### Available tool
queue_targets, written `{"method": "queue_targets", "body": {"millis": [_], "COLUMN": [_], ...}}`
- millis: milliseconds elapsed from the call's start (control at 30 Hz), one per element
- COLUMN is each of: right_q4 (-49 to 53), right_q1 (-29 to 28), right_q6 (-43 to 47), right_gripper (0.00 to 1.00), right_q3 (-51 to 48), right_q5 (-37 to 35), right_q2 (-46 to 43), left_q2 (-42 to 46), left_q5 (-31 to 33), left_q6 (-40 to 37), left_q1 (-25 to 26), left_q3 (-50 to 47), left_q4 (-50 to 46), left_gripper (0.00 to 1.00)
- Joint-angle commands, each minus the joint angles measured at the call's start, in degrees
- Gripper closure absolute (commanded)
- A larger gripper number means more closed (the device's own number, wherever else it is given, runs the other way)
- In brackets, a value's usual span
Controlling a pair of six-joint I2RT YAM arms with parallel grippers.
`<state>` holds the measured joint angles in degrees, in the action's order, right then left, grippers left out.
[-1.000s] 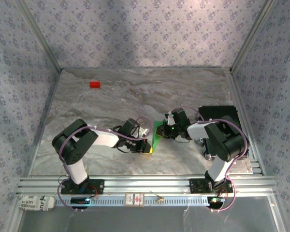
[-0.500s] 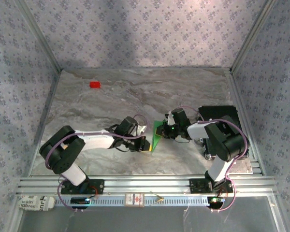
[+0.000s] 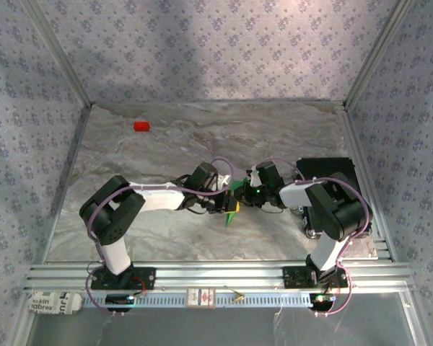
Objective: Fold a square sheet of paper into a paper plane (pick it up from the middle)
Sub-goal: Fold the wing for the fifth time at the center of the table.
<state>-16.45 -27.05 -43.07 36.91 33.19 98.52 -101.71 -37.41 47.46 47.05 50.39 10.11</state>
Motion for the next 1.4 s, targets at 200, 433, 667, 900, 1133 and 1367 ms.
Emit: {"method": "queue_targets", "body": {"millis": [200,433,667,900,1133,1367], "right_q4": [7.31,7.39,7.31,7.51,7.75,7.75], "right_q1": [0.22,0.21,0.43,0.74,1.02,1.03], "right_q6": [0.01,0.11,0.2,0.42,0.46,0.44], "right_gripper": [0.89,0.89,0.89,0.89,0.89,0.89], "right_q3": [-1.84,-2.13,-2.54,-2.73,-2.8,-2.85], "right_q5": [-6.6,-6.73,-6.75,-6.79,-6.88,-6.73], "right_q2": [1.93,2.01,2.01,2.0,1.85,1.76], "left_q2": [-4.84,-5.54,-4.82,-3.43,-1.28,0.87], "left_q5": [0.9,4.53,5.49,5.58,7.96,11.54], "left_q6": [-1.7,-5.27,-5.93,-6.08,-7.74,-9.24], "left_q1": [1.34,1.73,1.78,2.3,3.48,4.19], "left_q3": [3.31,2.75,-0.57,-3.51,-5.42,-6.14], "left_q4": [-1.23,-6.36,-6.96,-7.91,-12.11,-16.29], "left_gripper": [0.92,0.92,0.93,0.94,0.94,0.96]}}
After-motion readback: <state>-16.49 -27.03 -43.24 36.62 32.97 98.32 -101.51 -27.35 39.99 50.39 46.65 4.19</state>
